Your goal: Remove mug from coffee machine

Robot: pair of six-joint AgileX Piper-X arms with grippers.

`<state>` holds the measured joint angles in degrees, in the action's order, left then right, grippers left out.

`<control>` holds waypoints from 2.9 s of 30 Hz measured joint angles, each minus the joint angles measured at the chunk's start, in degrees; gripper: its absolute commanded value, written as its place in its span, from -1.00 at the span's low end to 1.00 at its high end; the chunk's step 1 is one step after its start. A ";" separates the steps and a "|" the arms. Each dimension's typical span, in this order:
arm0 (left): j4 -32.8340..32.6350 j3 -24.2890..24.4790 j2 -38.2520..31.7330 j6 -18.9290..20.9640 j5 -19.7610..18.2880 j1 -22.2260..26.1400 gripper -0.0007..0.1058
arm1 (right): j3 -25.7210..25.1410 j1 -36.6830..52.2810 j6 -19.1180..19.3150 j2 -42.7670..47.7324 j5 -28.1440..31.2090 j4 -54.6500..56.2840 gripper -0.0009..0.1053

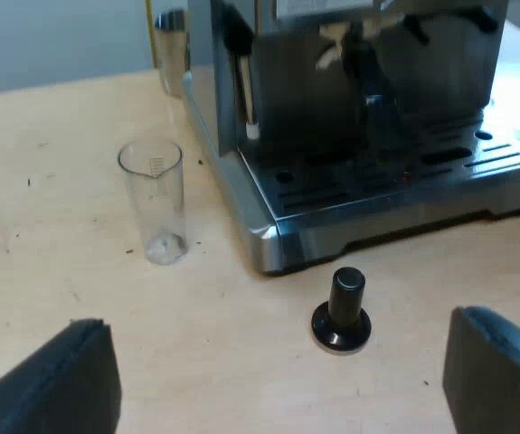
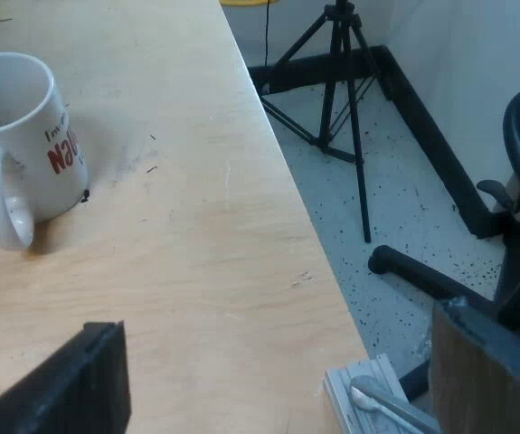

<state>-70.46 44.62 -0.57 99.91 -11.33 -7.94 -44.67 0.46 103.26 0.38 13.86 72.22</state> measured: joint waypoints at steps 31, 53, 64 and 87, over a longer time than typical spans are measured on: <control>12.40 -15.24 0.00 0.00 3.47 0.00 0.65 | 12.53 0.00 -1.67 0.00 -0.95 -4.32 0.33; 12.47 -15.85 0.00 0.00 3.27 0.00 0.65 | 13.77 0.00 -1.67 0.00 -0.95 -10.70 0.33; 12.73 -15.85 0.00 0.00 3.27 0.00 0.65 | 13.77 0.00 -1.67 0.00 -0.95 -10.70 0.33; 12.73 -15.85 0.00 0.00 3.27 0.00 0.65 | 13.77 0.00 -1.67 0.00 -0.95 -10.70 0.33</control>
<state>-57.73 28.77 -0.57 99.91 -8.06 -7.94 -30.90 0.46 101.58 0.38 12.91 61.52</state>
